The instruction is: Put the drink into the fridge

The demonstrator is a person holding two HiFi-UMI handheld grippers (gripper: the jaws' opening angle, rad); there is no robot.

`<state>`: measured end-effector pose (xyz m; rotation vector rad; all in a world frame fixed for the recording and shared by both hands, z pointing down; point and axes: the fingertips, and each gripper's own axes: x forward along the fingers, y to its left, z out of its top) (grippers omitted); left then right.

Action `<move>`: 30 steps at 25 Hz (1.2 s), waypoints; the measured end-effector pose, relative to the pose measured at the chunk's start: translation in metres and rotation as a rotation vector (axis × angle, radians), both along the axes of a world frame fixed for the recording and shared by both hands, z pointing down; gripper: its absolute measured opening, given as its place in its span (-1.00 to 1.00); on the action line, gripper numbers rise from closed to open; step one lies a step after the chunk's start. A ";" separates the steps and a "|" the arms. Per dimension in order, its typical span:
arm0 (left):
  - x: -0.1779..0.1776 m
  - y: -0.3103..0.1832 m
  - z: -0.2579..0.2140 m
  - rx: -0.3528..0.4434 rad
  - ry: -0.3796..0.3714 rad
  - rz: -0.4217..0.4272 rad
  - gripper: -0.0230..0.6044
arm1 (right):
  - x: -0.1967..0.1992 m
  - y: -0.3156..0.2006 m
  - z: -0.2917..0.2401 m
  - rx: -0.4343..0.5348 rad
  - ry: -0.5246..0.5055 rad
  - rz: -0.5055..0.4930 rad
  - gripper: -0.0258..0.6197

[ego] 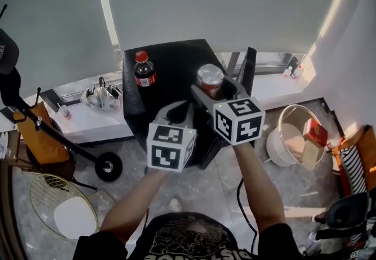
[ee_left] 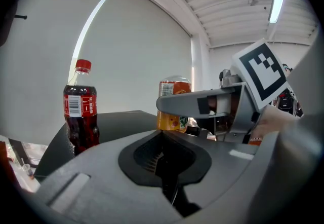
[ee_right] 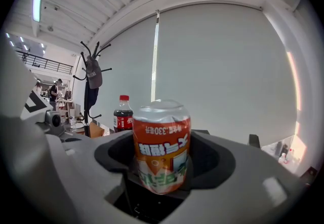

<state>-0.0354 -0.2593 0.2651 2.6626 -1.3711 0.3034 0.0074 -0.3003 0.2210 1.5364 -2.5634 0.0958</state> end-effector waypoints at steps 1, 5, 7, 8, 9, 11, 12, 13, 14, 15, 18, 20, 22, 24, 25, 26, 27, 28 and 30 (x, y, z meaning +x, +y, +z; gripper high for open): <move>0.001 0.004 0.001 0.000 -0.001 -0.009 -0.91 | 0.001 0.006 -0.001 0.003 -0.003 -0.008 0.09; 0.008 0.019 0.006 -0.004 0.004 -0.036 -0.91 | 0.007 0.030 -0.001 0.010 -0.008 -0.038 0.09; 0.012 0.027 0.008 -0.006 0.008 -0.047 -0.91 | 0.011 0.039 0.000 0.014 -0.010 -0.050 0.09; 0.013 0.030 0.009 -0.006 0.008 -0.053 -0.91 | 0.013 0.044 0.001 0.017 -0.012 -0.055 0.09; 0.014 0.033 0.011 -0.006 0.008 -0.058 -0.91 | 0.014 0.048 0.001 0.021 -0.013 -0.059 0.09; 0.016 0.039 0.014 -0.005 0.008 -0.072 -0.91 | 0.017 0.057 0.004 0.030 -0.012 -0.069 0.09; 0.017 0.042 0.015 -0.003 0.007 -0.080 -0.91 | 0.019 0.061 0.006 0.033 -0.012 -0.075 0.09; 0.017 0.045 0.017 0.000 0.007 -0.089 -0.91 | 0.021 0.066 0.008 0.034 -0.014 -0.081 0.09; 0.018 0.049 0.018 0.005 0.006 -0.097 -0.91 | 0.023 0.071 0.010 0.034 -0.016 -0.086 0.09; 0.019 0.053 0.019 0.009 0.005 -0.106 -0.91 | 0.025 0.075 0.012 0.034 -0.017 -0.091 0.09; 0.023 0.065 0.023 0.011 0.006 -0.126 -0.91 | 0.030 0.090 0.019 0.033 -0.014 -0.105 0.09; 0.025 0.074 0.026 0.008 0.007 -0.136 -0.91 | 0.033 0.098 0.024 0.031 -0.014 -0.111 0.09; 0.025 0.083 0.029 0.009 0.009 -0.145 -0.91 | 0.035 0.107 0.031 0.025 -0.017 -0.117 0.09; 0.026 0.093 0.032 0.015 0.009 -0.156 -0.91 | 0.036 0.115 0.038 0.020 -0.025 -0.126 0.09; 0.026 0.098 0.034 0.018 0.006 -0.162 -0.91 | 0.037 0.120 0.040 0.020 -0.032 -0.130 0.09; 0.026 0.103 0.036 0.021 0.000 -0.169 -0.91 | 0.038 0.125 0.043 0.020 -0.036 -0.134 0.09; 0.026 0.107 0.039 0.021 -0.006 -0.176 -0.91 | 0.039 0.129 0.047 0.018 -0.036 -0.137 0.09; 0.026 0.111 0.042 0.019 -0.013 -0.183 -0.91 | 0.039 0.133 0.051 0.015 -0.034 -0.140 0.09; 0.026 0.119 0.050 0.008 -0.022 -0.194 -0.91 | 0.042 0.141 0.061 0.005 -0.032 -0.144 0.09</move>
